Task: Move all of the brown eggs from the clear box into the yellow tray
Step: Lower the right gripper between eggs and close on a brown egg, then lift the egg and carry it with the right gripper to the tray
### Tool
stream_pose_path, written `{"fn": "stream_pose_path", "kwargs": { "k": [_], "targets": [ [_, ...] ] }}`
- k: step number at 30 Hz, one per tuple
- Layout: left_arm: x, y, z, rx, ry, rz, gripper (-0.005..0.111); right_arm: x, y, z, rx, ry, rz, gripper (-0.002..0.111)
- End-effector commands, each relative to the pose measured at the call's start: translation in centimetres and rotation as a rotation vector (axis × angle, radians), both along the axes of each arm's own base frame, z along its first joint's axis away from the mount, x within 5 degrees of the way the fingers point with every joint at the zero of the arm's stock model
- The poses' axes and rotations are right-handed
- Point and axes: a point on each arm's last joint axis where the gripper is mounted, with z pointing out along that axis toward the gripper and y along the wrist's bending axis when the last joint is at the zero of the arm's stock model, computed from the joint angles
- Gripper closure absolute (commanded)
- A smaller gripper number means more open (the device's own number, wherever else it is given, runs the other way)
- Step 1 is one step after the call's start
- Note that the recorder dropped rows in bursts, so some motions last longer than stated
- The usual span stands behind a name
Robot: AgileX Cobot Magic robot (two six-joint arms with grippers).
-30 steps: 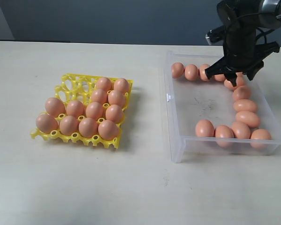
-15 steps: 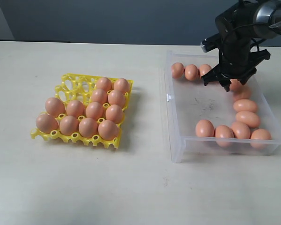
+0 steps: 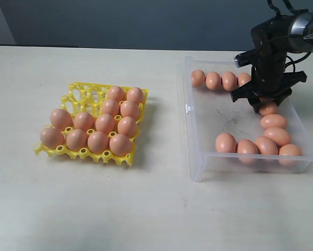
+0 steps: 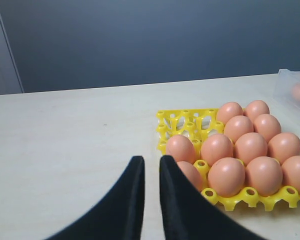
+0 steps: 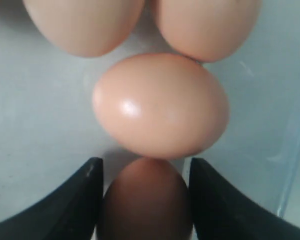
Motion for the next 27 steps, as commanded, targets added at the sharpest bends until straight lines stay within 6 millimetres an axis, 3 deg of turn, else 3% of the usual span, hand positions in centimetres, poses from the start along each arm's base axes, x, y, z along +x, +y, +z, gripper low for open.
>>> {"fn": "stream_pose_path", "kwargs": {
  "k": [1, 3, 6, 12, 21, 24, 27],
  "targets": [
    [0.1, 0.0, -0.2, 0.001, 0.005, -0.002, 0.095, -0.1, -0.3, -1.2, 0.003, 0.026, -0.013, 0.060],
    [0.1, 0.0, -0.2, 0.001, 0.005, -0.002, 0.095, 0.0, -0.4, -1.2, -0.007, 0.020, -0.004, 0.073],
    [0.1, 0.0, -0.2, 0.001, 0.005, -0.002, 0.095, 0.0, -0.3, -0.9, -0.016, 0.018, 0.002, 0.109],
    [0.1, 0.0, -0.2, 0.001, 0.005, -0.002, 0.095, -0.1, 1.0, 2.0, -0.007, -0.045, 0.037, 0.107],
    [0.1, 0.0, -0.2, 0.001, 0.005, -0.002, 0.095, -1.0, 5.4, 9.0, 0.068, -0.261, 0.150, 0.107],
    [0.1, 0.0, -0.2, 0.001, 0.005, -0.002, 0.095, -1.3, 7.7, 10.7, 0.164, -0.352, 0.197, 0.107],
    [0.1, 0.0, -0.2, 0.001, 0.005, -0.002, 0.095, -1.6, 11.3, 11.5, 0.327, -0.424, 0.333, 0.107]
  ]
}}
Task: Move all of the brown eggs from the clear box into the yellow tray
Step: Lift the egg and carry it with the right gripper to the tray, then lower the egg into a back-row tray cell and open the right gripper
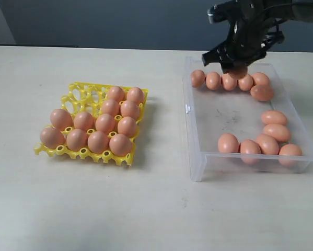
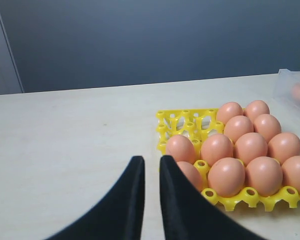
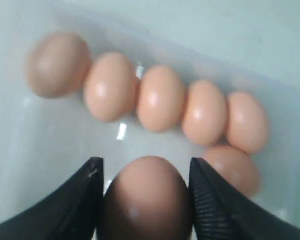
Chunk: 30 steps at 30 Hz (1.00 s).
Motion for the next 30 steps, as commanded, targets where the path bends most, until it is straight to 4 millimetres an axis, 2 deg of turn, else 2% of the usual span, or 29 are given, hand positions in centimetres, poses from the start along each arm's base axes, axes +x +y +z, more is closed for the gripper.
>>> {"fn": "stream_pose_path", "kwargs": {
  "k": [1, 4, 7, 10, 14, 18, 25, 30],
  "targets": [
    [0.1, 0.0, -0.2, 0.001, 0.005, -0.002, 0.095, -0.6, 5.2, 1.6, 0.218, -0.129, 0.208, 0.107],
    [0.1, 0.0, -0.2, 0.001, 0.005, -0.002, 0.095, -1.1, 9.4, 1.6, 0.343, -0.220, 0.382, 0.107],
    [0.1, 0.0, -0.2, 0.001, 0.005, -0.002, 0.095, -1.5, 12.7, 0.8, 0.360, -0.327, 0.550, 0.108],
    [0.1, 0.0, -0.2, 0.001, 0.005, -0.002, 0.095, -2.0, 15.7, -1.2, 0.374, -0.384, 0.641, 0.109],
    [0.1, 0.0, -0.2, 0.001, 0.005, -0.002, 0.095, -2.5, 18.6, -4.1, 0.403, -0.380, 0.722, 0.109],
    [0.1, 0.0, -0.2, 0.001, 0.005, -0.002, 0.095, -2.7, 20.3, -5.3, 0.479, -0.350, 0.806, 0.109],
    [0.1, 0.0, -0.2, 0.001, 0.005, -0.002, 0.095, -3.0, 22.0, -4.9, 0.538, -0.384, 0.838, 0.109],
    [0.1, 0.0, -0.2, 0.001, 0.005, -0.002, 0.095, -3.8, 22.9, -5.6, 0.659, -0.321, 0.846, 0.109]
  ]
}}
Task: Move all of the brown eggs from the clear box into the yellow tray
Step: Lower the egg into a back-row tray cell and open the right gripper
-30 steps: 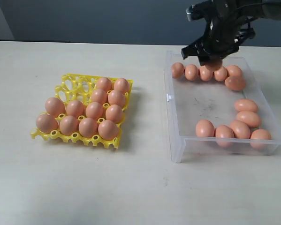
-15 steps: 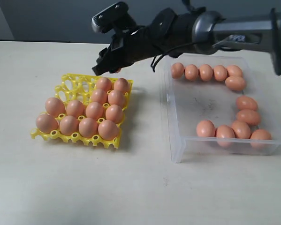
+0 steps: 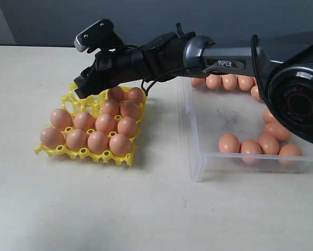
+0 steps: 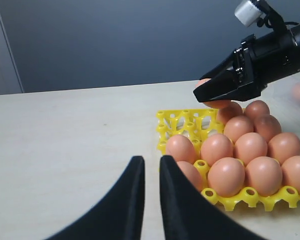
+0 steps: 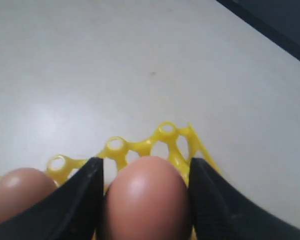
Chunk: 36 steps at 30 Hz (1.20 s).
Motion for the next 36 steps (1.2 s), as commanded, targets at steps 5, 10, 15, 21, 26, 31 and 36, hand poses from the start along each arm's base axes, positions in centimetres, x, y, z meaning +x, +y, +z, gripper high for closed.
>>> {"fn": "stream_pose_path", "kwargs": {
  "k": [5, 10, 15, 21, 26, 31, 36],
  "targets": [
    [0.1, 0.0, -0.2, 0.001, 0.005, -0.002, 0.095, -0.6, 1.1, -2.4, 0.085, 0.110, 0.042, 0.109],
    [0.1, 0.0, -0.2, 0.001, 0.005, -0.002, 0.095, -0.5, 1.1, -2.9, 0.065, 0.074, 0.068, 0.109],
    [0.1, 0.0, -0.2, 0.001, 0.005, -0.002, 0.095, -0.3, 1.1, -3.0, 0.060, 0.031, 0.067, 0.109],
    [0.1, 0.0, -0.2, 0.001, 0.005, -0.002, 0.095, -0.5, 1.3, -3.8, 0.073, 0.044, 0.092, 0.109],
    [0.1, 0.0, -0.2, 0.001, 0.005, -0.002, 0.095, -0.2, 1.1, -4.2, 0.048, 0.029, 0.064, 0.109],
    [0.1, 0.0, -0.2, 0.001, 0.005, -0.002, 0.095, 0.1, 1.5, -3.3, 0.067, 0.000, 0.076, 0.109],
    [0.1, 0.0, -0.2, 0.001, 0.005, -0.002, 0.095, 0.1, 1.9, -2.7, 0.073, -0.018, 0.085, 0.109]
  ]
}}
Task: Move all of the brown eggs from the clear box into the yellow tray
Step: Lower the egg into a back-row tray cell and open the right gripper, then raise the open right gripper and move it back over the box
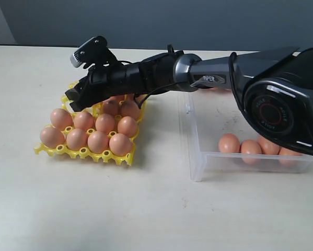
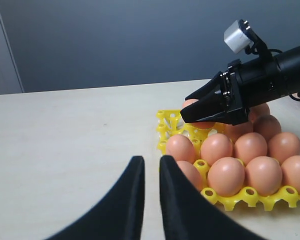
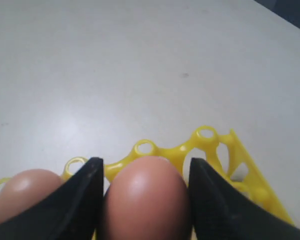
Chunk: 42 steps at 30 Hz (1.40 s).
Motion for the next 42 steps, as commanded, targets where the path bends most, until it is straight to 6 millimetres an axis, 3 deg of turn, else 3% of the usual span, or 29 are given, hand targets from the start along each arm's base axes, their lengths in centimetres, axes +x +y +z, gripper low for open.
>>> {"fn": "stream_pose_path", "kwargs": {
  "k": [1, 6, 12, 15, 21, 25, 27, 30, 31, 34, 35, 36, 37, 38, 39, 42],
  "targets": [
    [0.1, 0.0, -0.2, 0.001, 0.005, -0.002, 0.095, -0.1, 0.4, 0.5, 0.008, -0.018, 0.008, 0.109],
    [0.1, 0.0, -0.2, 0.001, 0.005, -0.002, 0.095, -0.1, 0.4, 0.5, 0.002, -0.021, 0.011, 0.103],
    [0.1, 0.0, -0.2, 0.001, 0.005, -0.002, 0.095, -0.1, 0.3, 0.4, -0.010, -0.030, 0.016, 0.063],
    [0.1, 0.0, -0.2, 0.001, 0.005, -0.002, 0.095, 0.2, 0.2, 0.3, -0.026, -0.040, -0.014, 0.055],
    [0.1, 0.0, -0.2, 0.001, 0.005, -0.002, 0.095, 0.3, 0.1, 0.8, -0.024, -0.050, -0.025, 0.055],
    [0.1, 0.0, -0.2, 0.001, 0.005, -0.002, 0.095, 0.7, -0.4, 3.5, -0.016, -0.096, -0.102, 0.055],
    [0.1, 0.0, -0.2, 0.001, 0.005, -0.002, 0.095, 1.8, -1.5, 5.0, -0.037, -0.115, -0.283, 0.055],
    [0.1, 0.0, -0.2, 0.001, 0.005, -0.002, 0.095, 3.1, -4.6, 7.3, -0.066, -0.112, -0.676, 0.055],
    [0.1, 0.0, -0.2, 0.001, 0.005, -0.002, 0.095, 3.2, -5.1, 7.5, -0.108, -0.147, -0.706, 0.055],
    [0.1, 0.0, -0.2, 0.001, 0.005, -0.002, 0.095, 2.7, -8.3, 8.2, -0.467, -0.346, -0.938, 0.056],
    [0.1, 0.0, -0.2, 0.001, 0.005, -0.002, 0.095, 2.1, -9.8, 8.2, -0.660, -0.404, -1.044, 0.062],
    [0.1, 0.0, -0.2, 0.001, 0.005, -0.002, 0.095, 1.9, -10.6, 8.1, -0.727, -0.414, -1.093, 0.068],
    [0.1, 0.0, -0.2, 0.001, 0.005, -0.002, 0.095, 1.4, -12.6, 7.8, -0.853, -0.415, -1.221, 0.085],
    [0.1, 0.0, -0.2, 0.001, 0.005, -0.002, 0.095, 1.3, -13.5, 7.4, -0.904, -0.411, -1.261, 0.093],
    [0.1, 0.0, -0.2, 0.001, 0.005, -0.002, 0.095, 1.2, -15.2, 6.5, -0.980, -0.396, -1.305, 0.108],
    [0.1, 0.0, -0.2, 0.001, 0.005, -0.002, 0.095, 1.0, -16.7, 5.7, -1.030, -0.377, -1.306, 0.109]
  ]
}}
